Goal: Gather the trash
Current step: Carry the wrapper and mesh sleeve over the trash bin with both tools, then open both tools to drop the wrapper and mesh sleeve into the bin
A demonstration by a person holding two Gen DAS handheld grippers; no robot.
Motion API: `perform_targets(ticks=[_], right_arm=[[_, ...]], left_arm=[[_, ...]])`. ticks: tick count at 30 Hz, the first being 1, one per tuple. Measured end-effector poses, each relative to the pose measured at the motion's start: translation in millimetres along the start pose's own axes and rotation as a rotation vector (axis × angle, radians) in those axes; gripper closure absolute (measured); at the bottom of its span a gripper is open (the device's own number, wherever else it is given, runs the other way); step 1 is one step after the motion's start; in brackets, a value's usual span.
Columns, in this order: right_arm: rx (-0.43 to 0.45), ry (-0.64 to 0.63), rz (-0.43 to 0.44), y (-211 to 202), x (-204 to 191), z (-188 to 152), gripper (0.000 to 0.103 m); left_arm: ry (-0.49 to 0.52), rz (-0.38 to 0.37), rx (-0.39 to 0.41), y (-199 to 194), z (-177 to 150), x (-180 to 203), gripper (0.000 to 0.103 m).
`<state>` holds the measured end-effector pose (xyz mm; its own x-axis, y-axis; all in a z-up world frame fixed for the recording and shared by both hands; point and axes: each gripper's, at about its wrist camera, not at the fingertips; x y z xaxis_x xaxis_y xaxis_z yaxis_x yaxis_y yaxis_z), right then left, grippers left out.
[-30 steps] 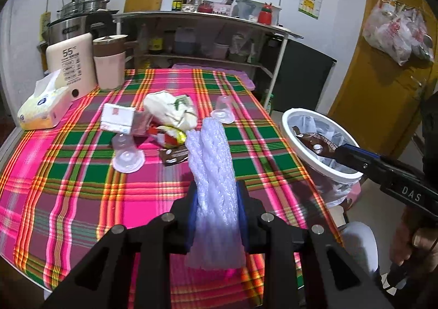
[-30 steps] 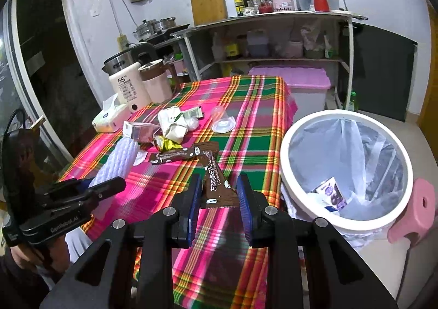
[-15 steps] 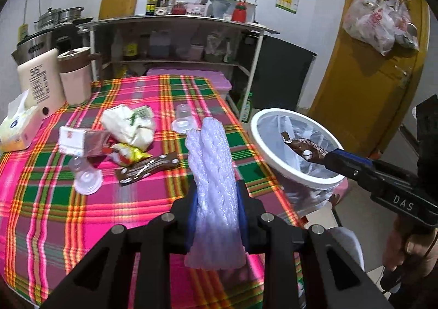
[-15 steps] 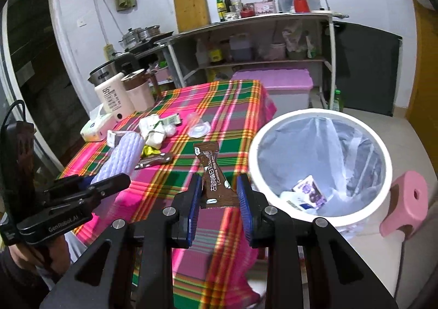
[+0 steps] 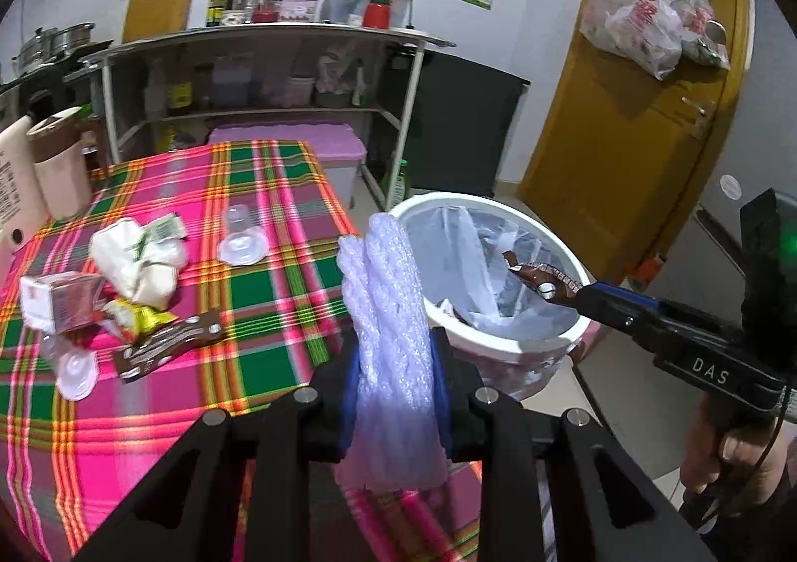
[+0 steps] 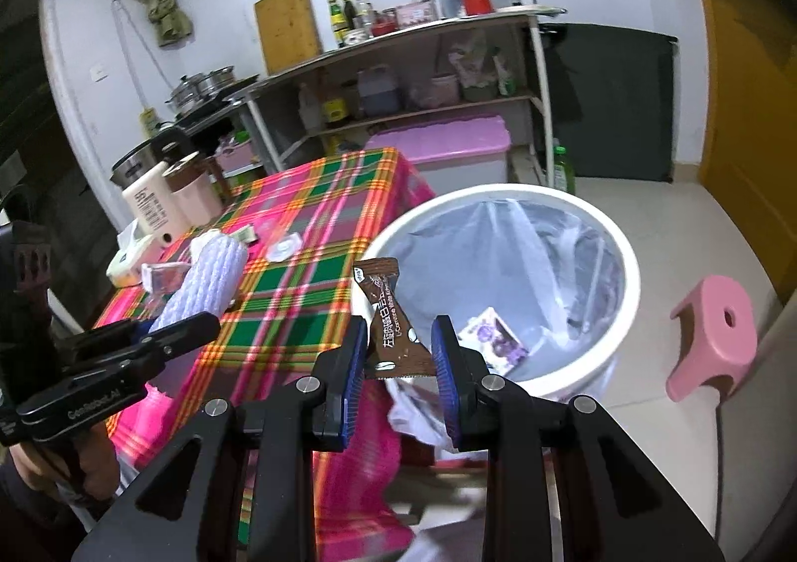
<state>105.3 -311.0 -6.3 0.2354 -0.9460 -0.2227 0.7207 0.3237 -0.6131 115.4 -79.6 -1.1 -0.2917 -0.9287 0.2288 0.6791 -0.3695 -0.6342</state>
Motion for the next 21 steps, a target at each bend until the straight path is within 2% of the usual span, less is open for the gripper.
perform_targets(ticks=[21], right_arm=[[-0.073, 0.080, -0.100, 29.1, 56.1, -4.3, 0.075]], left_arm=[[0.092, -0.103, -0.078, 70.9, 31.2, 50.9, 0.073]])
Point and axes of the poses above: each gripper's, at about its wrist camera, not at the fingertips, and y roughly the way its jaws point, x to its right, z to its top, and after that the axes turned 3 degrees about -y, right-handed
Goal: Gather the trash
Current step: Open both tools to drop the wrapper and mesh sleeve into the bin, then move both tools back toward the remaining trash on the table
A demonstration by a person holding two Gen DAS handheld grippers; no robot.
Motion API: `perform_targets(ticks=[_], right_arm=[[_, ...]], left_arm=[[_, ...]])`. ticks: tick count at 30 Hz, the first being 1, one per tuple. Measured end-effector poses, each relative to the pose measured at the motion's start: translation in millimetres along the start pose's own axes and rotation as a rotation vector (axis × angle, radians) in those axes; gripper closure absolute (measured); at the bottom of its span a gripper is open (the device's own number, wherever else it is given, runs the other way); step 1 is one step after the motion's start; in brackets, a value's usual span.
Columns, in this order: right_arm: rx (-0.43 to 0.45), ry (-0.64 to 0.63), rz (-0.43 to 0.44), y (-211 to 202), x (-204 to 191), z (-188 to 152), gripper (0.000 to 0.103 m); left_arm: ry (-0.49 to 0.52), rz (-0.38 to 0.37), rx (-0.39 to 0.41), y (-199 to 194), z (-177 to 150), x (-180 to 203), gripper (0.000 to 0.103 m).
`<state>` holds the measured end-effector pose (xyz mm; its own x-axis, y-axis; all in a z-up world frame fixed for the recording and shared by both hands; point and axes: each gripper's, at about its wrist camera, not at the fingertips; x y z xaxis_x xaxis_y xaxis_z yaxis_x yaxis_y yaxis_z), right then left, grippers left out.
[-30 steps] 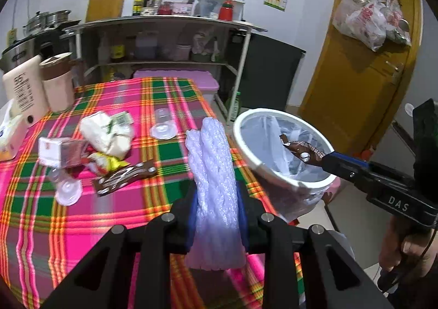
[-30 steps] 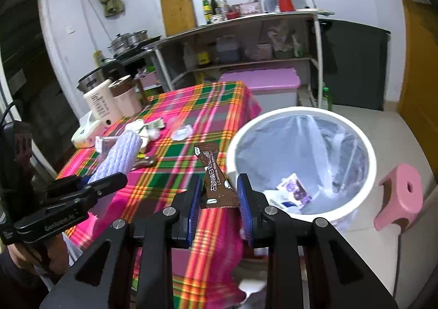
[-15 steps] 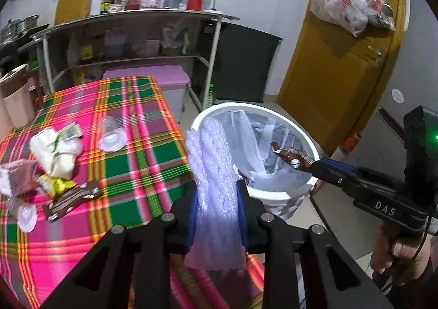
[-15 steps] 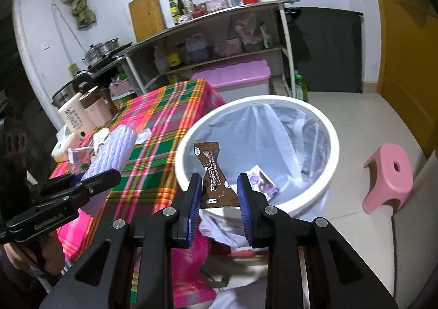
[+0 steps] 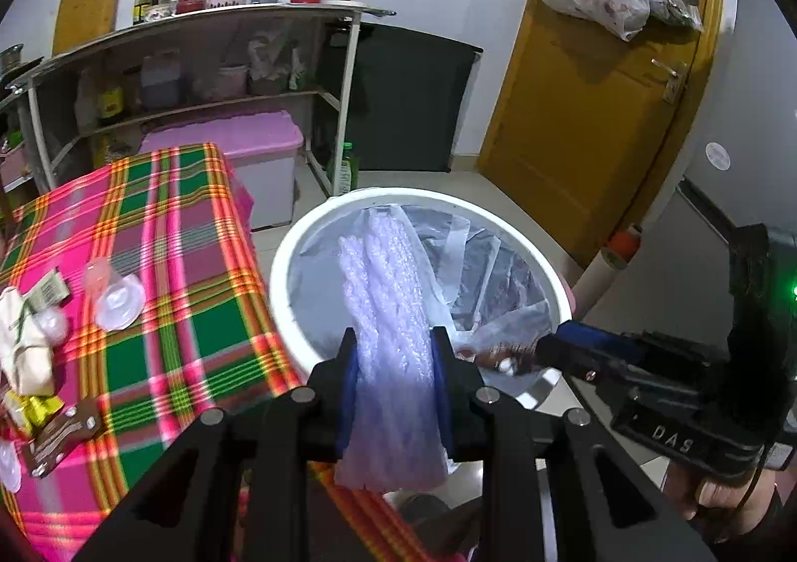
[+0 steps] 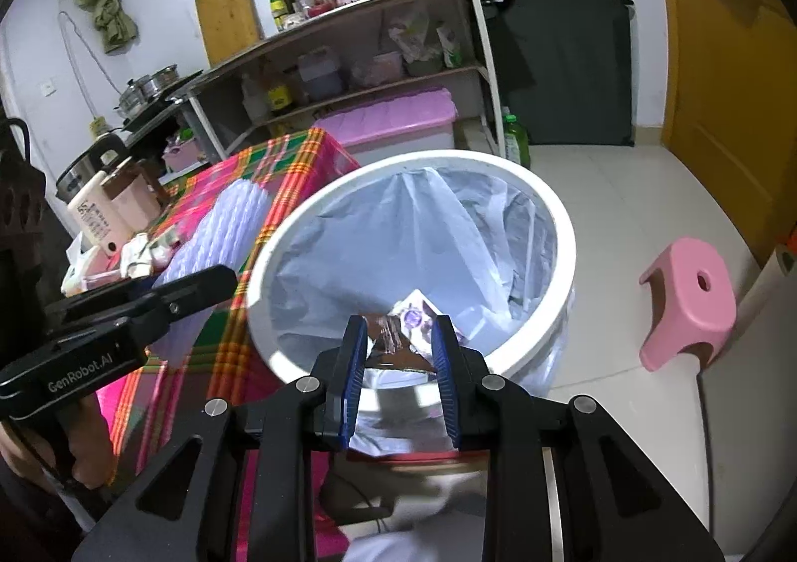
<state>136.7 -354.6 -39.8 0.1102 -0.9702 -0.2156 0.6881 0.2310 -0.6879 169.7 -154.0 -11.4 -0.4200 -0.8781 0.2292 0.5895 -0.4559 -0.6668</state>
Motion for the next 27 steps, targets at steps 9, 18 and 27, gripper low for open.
perform_targets(ticks=[9, 18, 27], right_arm=[[0.016, -0.002, -0.011, -0.6, 1.7, 0.3, 0.060], [0.039, -0.016, 0.006, -13.6, -7.3, 1.5, 0.060], [0.057, -0.046, 0.063, -26.6, -29.3, -2.2, 0.060]], left_arm=[[-0.026, -0.028, -0.016, 7.8, 2.6, -5.6, 0.049], [-0.069, -0.031, 0.008, -8.1, -2.4, -14.4, 0.049], [-0.092, 0.021, 0.049, -37.0, -17.2, -26.0, 0.050]])
Point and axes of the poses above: each gripper's, at about its wrist camera, not at the fingertips, and y roughly the way its jaws point, x to its right, z to its top, and after that the axes turned 3 degrees about -y, right-handed
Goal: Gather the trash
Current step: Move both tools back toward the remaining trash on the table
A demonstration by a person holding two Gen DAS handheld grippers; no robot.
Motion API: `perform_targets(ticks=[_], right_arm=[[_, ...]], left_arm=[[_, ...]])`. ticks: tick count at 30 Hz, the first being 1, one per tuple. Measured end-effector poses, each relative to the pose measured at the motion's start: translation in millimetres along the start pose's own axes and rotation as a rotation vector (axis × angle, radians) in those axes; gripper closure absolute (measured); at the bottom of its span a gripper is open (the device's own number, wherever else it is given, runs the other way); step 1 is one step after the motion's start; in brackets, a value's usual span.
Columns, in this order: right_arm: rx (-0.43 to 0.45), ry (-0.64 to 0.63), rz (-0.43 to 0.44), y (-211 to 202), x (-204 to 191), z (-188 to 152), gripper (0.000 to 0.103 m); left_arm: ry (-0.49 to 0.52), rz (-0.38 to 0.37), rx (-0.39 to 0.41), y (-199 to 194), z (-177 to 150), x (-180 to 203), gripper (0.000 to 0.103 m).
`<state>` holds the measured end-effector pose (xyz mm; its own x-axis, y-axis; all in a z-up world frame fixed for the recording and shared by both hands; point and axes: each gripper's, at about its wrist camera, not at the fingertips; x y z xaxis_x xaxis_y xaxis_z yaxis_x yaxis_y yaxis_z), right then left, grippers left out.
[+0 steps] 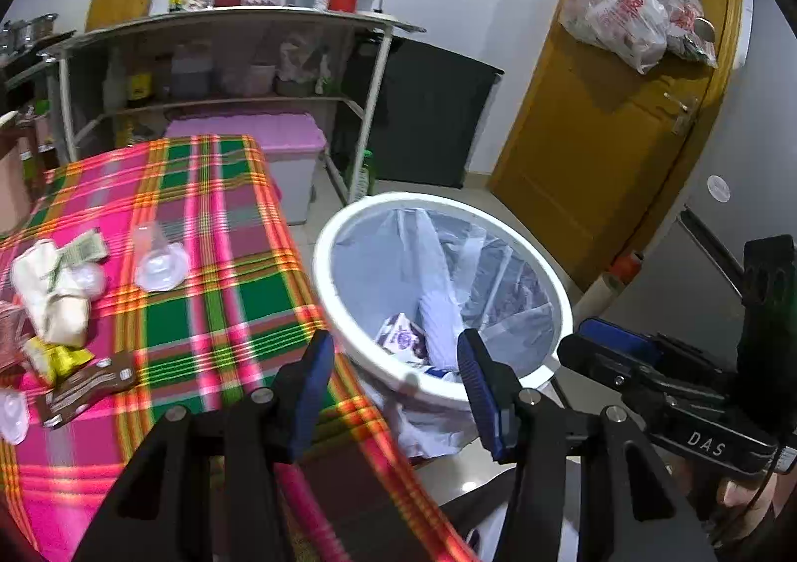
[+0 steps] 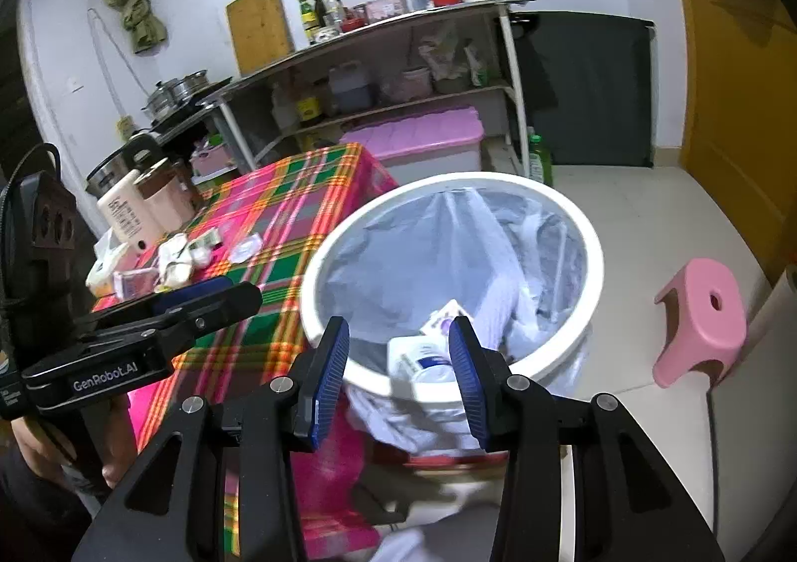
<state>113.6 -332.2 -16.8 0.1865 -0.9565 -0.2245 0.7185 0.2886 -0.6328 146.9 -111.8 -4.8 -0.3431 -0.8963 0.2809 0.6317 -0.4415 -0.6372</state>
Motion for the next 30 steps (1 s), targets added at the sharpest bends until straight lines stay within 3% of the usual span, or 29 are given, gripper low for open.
perform_targets(ticks=[13, 30], right_arm=[[-0.013, -0.065, 0.056, 0.7, -41.6, -5.3, 0.060], [-0.071, -0.171, 0.077, 9.6, -86.7, -9.6, 0.060]], left_arm=[[-0.041, 0.078, 0.058, -37.7, -16.3, -25.9, 0.050], [-0.101, 0.152, 0.076, -63.2, -40.2, -61.7, 0.050]])
Point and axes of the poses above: each gripper's, at about its wrist camera, not at the fingertips, and y roughly the way its jaws point, x to its right, z to its top, and after that the axes turned 3 degrees about -y, right-handed
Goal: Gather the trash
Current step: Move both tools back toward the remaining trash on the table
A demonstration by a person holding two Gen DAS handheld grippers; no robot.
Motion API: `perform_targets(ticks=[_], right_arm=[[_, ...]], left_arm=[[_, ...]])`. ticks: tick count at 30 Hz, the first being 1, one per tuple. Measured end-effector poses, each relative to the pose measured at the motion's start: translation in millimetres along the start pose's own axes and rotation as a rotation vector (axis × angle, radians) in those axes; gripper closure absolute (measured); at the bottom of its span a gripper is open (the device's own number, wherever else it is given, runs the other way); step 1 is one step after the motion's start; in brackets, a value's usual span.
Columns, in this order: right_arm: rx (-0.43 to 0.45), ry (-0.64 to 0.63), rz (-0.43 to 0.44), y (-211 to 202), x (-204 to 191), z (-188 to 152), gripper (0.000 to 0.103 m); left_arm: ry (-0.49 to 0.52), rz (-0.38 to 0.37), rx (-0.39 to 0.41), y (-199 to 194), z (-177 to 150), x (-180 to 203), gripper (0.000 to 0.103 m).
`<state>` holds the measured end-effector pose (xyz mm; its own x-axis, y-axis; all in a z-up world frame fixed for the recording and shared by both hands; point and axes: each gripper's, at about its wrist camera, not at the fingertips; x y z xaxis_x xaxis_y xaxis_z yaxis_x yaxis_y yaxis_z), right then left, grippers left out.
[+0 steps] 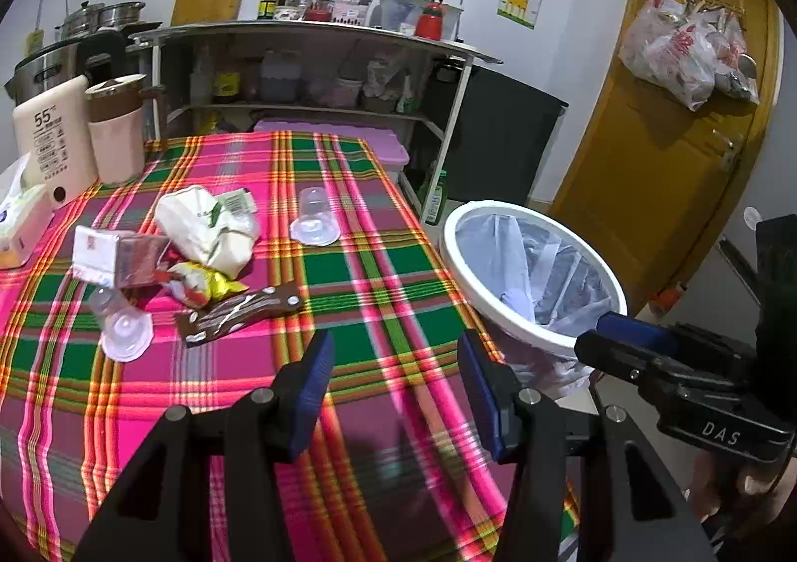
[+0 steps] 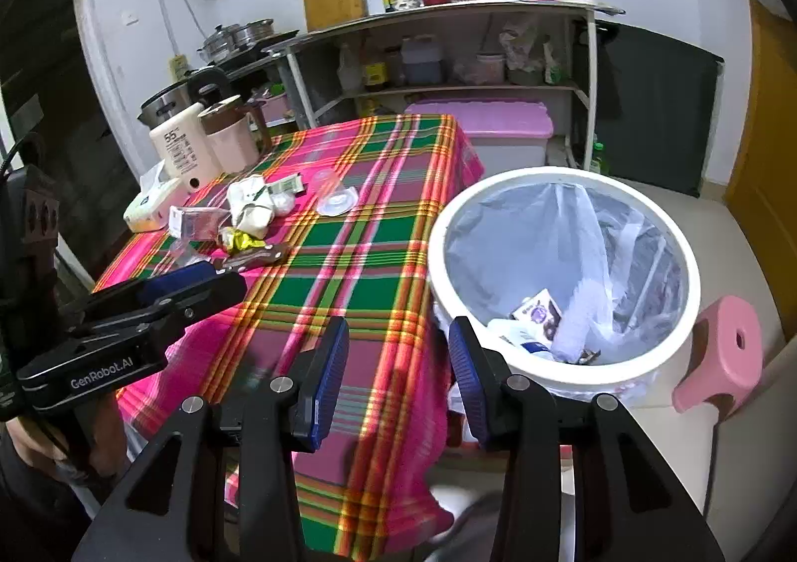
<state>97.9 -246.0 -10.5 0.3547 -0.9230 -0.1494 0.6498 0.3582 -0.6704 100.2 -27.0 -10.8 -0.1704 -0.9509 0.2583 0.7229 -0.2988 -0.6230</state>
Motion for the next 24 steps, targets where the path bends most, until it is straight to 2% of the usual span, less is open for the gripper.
perform_targets(ticks=[24], right_arm=[[-0.033, -0.073, 0.048, 23.0, -31.5, 9.2, 0.060]], left_arm=[[-0.099, 0.102, 0.013, -12.8, -4.0, -55.8, 0.050]])
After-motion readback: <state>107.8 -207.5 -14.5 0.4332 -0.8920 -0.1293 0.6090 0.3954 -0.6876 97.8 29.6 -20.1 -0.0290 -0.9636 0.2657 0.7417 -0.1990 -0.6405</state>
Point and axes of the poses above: each gripper's, at about its wrist camera, not at the fingertips, and y roughly the way its jaws point, x to its right, z to its top, and after that the axes turned 3 degrees about -y, right-handed
